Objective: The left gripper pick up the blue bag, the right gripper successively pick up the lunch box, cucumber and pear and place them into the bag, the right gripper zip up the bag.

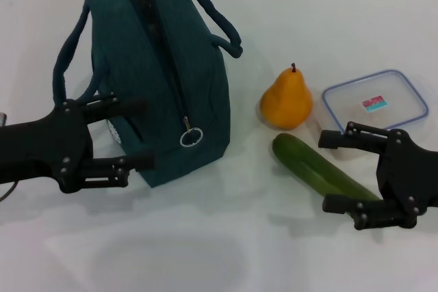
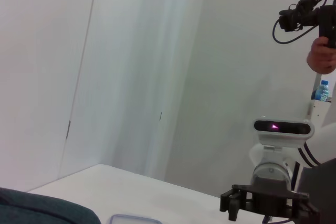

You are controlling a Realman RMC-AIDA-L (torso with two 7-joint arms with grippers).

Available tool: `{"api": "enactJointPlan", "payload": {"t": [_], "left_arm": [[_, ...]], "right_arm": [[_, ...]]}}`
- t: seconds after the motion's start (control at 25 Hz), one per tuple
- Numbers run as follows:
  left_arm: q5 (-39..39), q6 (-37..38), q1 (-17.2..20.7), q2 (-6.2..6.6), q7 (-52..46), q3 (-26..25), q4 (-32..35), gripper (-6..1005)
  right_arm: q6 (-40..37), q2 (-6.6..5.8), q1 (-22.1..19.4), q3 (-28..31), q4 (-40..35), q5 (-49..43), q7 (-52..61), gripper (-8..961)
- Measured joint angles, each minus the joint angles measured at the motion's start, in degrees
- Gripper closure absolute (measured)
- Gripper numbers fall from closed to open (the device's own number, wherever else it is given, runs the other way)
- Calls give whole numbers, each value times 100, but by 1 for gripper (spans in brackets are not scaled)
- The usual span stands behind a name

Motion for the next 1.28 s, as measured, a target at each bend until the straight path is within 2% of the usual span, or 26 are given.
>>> {"api": "enactJointPlan", "payload": {"t": [0.56, 0.76, 0.88, 1.04, 1.08, 1.12, 1.2, 1.28], "left_arm": [[-17, -6, -15, -5, -63, -68, 27, 125], [-161, -135, -348, -15, -881, -912, 15, 126], [-157, -619, -663, 1, -1468, -1319, 21, 126], [-157, -1471, -941, 147, -2242, -1388, 9, 126], [-158, -1761, -1015, 282, -2670, -1433, 3, 126], [-158, -1761, -1015, 282, -2670, -1433, 3, 127], [-107, -1934, -1096, 396, -3197, -1483, 46, 127], [69, -2029, -1129, 452, -3782, -1486, 235, 127]], "right_arm": [[0, 19, 0, 11, -2, 101, -16, 95], [22, 1, -16, 309, 42, 135, 9, 95], [-13, -10, -58, 507, 39, 135, 30, 95], [-26, -14, -118, 725, 19, 164, 75, 96], [-27, -14, -135, 733, 19, 198, 76, 96], [-30, -15, -161, 737, 18, 251, 77, 96], [-31, -35, -249, 741, 4, 419, 77, 96], [-31, -68, -288, 743, -4, 526, 73, 96]]}}
